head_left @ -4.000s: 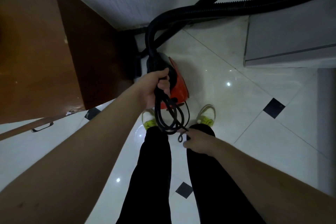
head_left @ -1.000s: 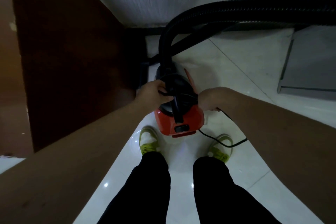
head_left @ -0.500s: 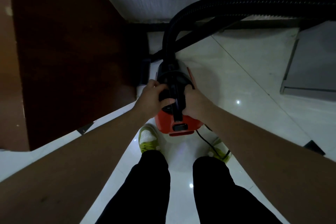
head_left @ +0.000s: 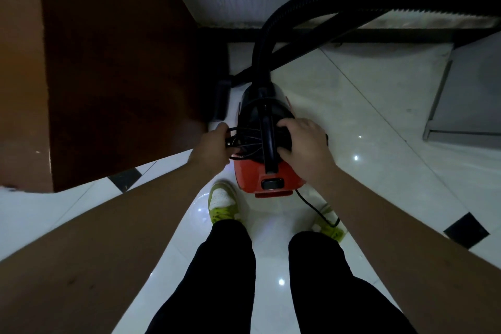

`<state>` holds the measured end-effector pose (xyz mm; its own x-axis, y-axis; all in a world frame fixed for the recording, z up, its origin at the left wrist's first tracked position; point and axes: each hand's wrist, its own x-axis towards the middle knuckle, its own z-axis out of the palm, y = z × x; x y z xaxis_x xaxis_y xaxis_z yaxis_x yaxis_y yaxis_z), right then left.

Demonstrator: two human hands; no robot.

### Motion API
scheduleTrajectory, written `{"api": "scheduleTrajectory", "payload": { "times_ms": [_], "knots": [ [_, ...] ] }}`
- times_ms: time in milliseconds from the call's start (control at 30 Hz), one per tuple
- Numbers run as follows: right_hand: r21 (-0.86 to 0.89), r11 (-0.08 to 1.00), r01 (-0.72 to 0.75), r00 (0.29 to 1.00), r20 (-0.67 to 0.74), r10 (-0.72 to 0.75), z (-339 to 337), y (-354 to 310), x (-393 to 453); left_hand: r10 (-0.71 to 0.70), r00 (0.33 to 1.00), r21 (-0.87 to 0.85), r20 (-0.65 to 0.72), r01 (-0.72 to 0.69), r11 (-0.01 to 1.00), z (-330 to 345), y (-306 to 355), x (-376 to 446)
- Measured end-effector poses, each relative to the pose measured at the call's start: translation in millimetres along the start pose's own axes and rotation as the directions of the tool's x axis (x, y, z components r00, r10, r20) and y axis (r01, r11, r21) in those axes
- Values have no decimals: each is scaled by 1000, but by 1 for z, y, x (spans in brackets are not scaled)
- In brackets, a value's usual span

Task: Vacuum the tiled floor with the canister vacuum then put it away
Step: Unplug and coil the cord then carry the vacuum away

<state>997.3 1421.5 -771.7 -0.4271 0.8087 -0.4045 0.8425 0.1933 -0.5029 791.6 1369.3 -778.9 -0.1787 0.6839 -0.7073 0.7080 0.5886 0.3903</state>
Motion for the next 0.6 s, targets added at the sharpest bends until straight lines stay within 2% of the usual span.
{"api": "scheduleTrajectory", "payload": {
  "times_ms": [100,133,233,333,433,533,600],
  "knots": [
    [161,984,-72,963,-246,110,1,-12,-19,-76,997,-40,3,76,996,-5,-6,-7],
    [251,960,-121,950,-251,185,3,-18,-26,-85,996,-61,1,84,995,-6,-7,-10],
    [482,826,-293,943,4,332,14,-36,-38,-77,997,-94,-28,75,993,-8,-4,-15],
    [528,776,-346,934,118,336,22,-42,-35,-39,999,-62,-38,37,997,-11,3,-20],
    [620,672,-406,912,222,345,23,-47,-19,3,999,-115,-42,-8,993,-16,8,-22],
    [770,485,-415,902,276,333,26,-44,0,-17,987,-81,-160,4,997,-26,19,-16],
    [842,326,-430,891,339,300,25,-41,6,41,961,-59,-274,-59,997,-37,38,-8]
  ]
}}
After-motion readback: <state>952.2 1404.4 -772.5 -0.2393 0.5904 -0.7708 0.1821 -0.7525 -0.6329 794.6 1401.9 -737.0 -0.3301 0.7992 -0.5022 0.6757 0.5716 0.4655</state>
